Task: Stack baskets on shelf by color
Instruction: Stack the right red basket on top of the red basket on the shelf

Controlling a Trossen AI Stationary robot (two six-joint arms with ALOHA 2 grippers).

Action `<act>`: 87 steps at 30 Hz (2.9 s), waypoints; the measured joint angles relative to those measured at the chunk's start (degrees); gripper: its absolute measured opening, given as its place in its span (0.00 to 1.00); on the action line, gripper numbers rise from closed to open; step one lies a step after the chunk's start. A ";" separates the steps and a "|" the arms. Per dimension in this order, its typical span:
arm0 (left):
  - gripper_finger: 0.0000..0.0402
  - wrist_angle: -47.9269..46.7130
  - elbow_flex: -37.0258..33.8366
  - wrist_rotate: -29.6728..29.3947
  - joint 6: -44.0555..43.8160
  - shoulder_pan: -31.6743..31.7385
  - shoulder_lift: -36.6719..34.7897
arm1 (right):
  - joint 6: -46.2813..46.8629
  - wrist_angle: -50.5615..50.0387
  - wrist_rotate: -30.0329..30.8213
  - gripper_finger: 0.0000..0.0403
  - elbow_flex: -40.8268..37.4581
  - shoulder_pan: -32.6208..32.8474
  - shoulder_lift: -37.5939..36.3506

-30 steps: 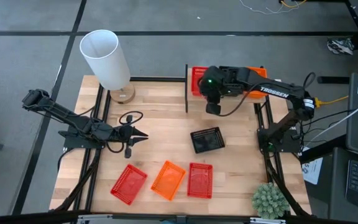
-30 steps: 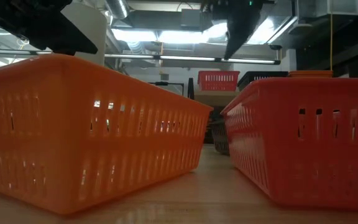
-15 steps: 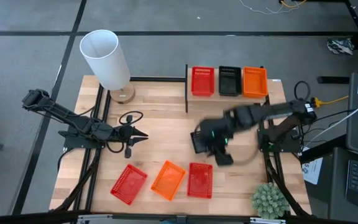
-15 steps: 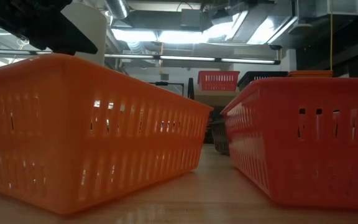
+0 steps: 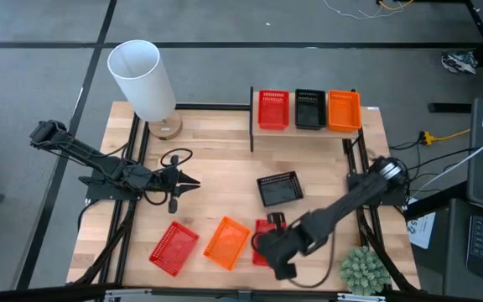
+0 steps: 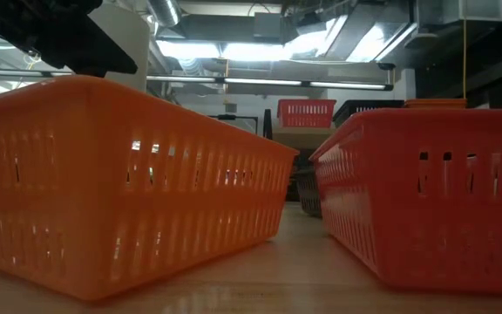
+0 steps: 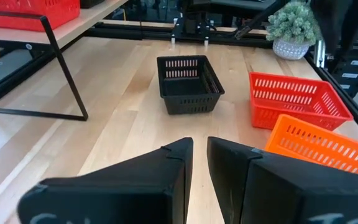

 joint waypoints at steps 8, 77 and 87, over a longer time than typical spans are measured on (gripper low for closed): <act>0.10 -0.02 0.00 0.00 0.39 0.00 0.00 | 8.55 1.15 -1.97 0.23 -0.08 2.21 7.48; 0.10 -0.52 0.00 0.00 3.43 0.00 -0.01 | 25.33 1.80 4.69 0.01 3.54 7.68 15.97; 0.10 -0.52 -0.02 0.00 3.41 0.01 -0.02 | 19.18 -29.29 30.45 0.00 28.36 11.03 15.97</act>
